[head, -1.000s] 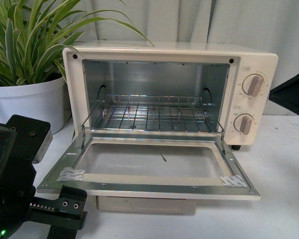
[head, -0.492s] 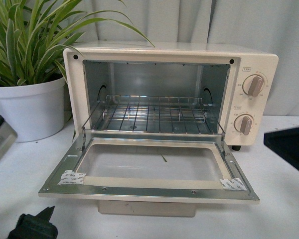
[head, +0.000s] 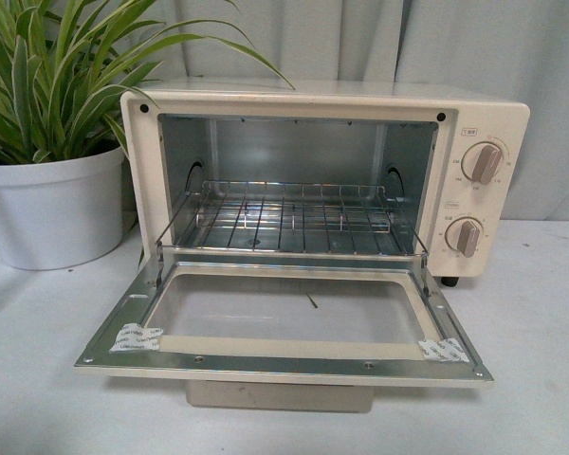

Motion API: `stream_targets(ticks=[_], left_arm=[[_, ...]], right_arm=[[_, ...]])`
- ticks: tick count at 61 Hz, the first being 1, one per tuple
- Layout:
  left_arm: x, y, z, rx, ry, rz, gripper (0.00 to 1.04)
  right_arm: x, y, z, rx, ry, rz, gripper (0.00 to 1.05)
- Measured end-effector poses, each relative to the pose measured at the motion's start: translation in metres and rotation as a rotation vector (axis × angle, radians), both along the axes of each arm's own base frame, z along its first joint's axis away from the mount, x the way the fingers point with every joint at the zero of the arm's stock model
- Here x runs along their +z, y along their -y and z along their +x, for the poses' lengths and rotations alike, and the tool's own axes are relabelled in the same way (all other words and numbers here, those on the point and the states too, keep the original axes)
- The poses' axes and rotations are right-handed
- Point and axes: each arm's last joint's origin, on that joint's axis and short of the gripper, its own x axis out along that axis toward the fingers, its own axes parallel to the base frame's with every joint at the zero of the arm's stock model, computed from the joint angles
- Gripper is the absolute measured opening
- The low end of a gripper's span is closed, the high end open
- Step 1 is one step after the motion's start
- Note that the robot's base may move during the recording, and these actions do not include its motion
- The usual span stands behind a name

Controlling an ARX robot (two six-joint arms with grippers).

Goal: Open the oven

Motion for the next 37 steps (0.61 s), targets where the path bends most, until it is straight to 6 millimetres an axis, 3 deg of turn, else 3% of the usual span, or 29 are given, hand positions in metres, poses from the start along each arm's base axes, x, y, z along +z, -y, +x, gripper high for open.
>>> stream_targets(ticks=[9,27,29,33,37], left_arm=[[-0.001,0.002,-0.012,-0.003,0.036,-0.036,0.98],[-0.003,0.002,-0.014,-0.002,0.041,-0.061,0.98],[-0.006,0.001,-0.016,-0.045,0.079,-0.083,0.92],[-0.011,-0.005,-0.021,-0.109,0.126,-0.109,0.75],[-0.009,-0.014,-0.022,-0.092,0.15,-0.116,0.59]], right_arm=[[-0.013,0.004,-0.018,-0.004,0.047,0.043,0.95],[-0.015,0.008,-0.02,-0.048,0.087,0.061,0.95],[-0.015,0.008,-0.019,-0.109,0.152,0.039,0.92],[-0.01,0.014,-0.019,-0.392,0.35,-0.026,0.74],[-0.007,0.021,-0.02,-0.46,0.385,-0.05,0.6]])
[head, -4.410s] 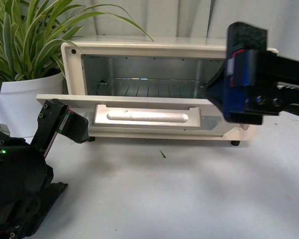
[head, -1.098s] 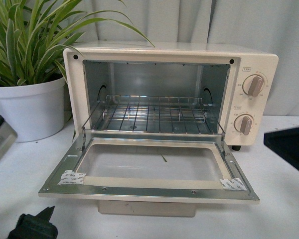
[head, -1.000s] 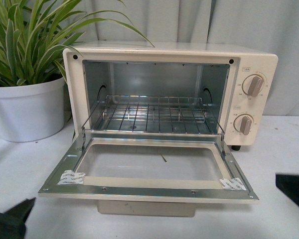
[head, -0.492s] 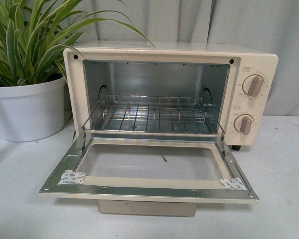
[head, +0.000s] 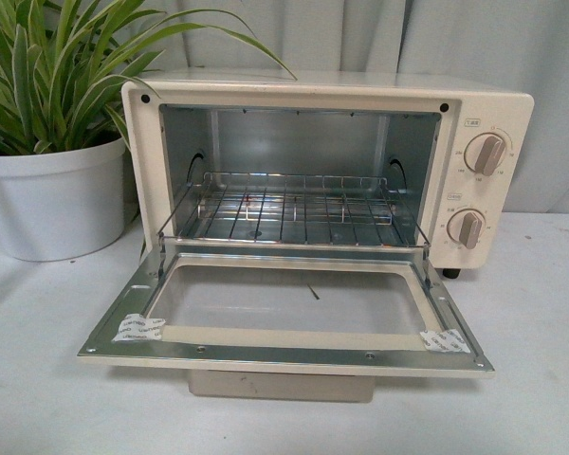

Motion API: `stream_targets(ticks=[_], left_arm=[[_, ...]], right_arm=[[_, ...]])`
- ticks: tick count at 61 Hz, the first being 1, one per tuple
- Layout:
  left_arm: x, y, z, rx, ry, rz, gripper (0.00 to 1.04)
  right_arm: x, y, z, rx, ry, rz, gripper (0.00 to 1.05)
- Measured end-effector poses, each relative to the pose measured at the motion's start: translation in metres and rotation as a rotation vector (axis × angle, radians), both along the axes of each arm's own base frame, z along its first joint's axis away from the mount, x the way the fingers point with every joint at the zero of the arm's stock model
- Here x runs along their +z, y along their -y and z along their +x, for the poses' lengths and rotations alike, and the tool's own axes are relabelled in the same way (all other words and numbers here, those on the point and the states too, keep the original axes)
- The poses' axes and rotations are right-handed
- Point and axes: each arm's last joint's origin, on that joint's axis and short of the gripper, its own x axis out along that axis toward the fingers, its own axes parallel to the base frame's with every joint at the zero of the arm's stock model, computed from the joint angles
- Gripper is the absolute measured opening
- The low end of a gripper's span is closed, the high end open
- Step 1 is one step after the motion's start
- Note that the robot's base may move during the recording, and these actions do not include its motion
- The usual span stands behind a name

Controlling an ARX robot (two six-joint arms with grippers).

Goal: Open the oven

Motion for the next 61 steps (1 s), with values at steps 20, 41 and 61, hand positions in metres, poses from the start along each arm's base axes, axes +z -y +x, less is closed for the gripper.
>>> stream_targets(ticks=[20,41,61], left_arm=[[-0.001,-0.018,0.0,0.002,0.002,0.004,0.04],[-0.002,-0.03,0.0,0.011,0.001,0.009,0.04],[-0.002,-0.03,0.0,0.011,0.001,0.009,0.45]], right_arm=[[-0.002,0.019,0.0,0.015,-0.006,-0.032,0.01],[-0.002,0.025,0.001,-0.018,-0.005,-0.032,0.01],[-0.002,0.025,0.001,-0.019,-0.005,-0.033,0.38]])
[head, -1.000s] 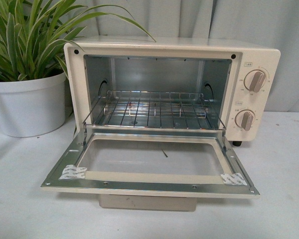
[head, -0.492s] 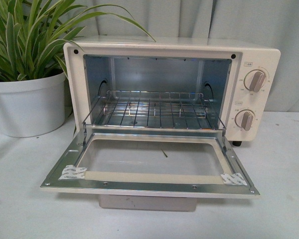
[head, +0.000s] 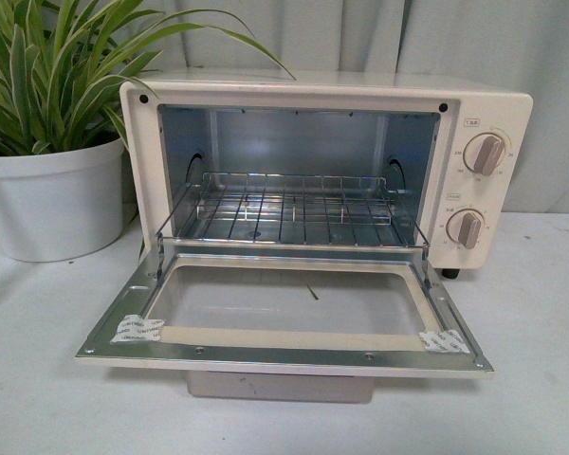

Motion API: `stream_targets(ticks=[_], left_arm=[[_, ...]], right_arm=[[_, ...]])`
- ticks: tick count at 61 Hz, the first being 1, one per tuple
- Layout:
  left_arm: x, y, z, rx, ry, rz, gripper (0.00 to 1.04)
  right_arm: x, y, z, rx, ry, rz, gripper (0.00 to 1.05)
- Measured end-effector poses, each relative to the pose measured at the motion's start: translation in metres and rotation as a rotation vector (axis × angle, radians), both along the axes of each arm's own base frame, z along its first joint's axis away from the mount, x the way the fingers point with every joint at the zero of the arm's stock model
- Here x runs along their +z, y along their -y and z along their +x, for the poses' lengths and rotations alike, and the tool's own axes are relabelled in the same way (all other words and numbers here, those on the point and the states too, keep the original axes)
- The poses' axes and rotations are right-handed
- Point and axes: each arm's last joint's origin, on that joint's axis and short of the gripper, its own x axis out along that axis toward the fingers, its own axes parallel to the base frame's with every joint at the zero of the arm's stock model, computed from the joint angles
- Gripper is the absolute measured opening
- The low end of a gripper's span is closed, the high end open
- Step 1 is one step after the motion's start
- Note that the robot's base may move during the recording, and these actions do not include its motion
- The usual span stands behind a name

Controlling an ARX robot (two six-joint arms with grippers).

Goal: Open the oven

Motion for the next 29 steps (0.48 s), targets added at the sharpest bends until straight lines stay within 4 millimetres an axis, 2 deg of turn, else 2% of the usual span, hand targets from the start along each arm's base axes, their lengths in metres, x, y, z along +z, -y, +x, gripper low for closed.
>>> stream_targets(ticks=[8,13,18,20,29], left_arm=[[0.0,0.0,0.0,0.0,0.0,0.0,0.68],[0.0,0.0,0.0,0.0,0.0,0.0,0.88],[0.0,0.0,0.0,0.0,0.0,0.001,1.0],[0.0,0.0,0.0,0.0,0.0,0.0,0.98],[0.0,0.0,0.0,0.0,0.0,0.0,0.98]], right_arm=[[0.0,0.0,0.0,0.0,0.0,0.0,0.63],[0.0,0.0,0.0,0.0,0.0,0.0,0.81],[0.0,0.0,0.0,0.0,0.0,0.0,0.97],[0.0,0.0,0.0,0.0,0.0,0.001,0.96],[0.0,0.0,0.0,0.0,0.0,0.0,0.95]])
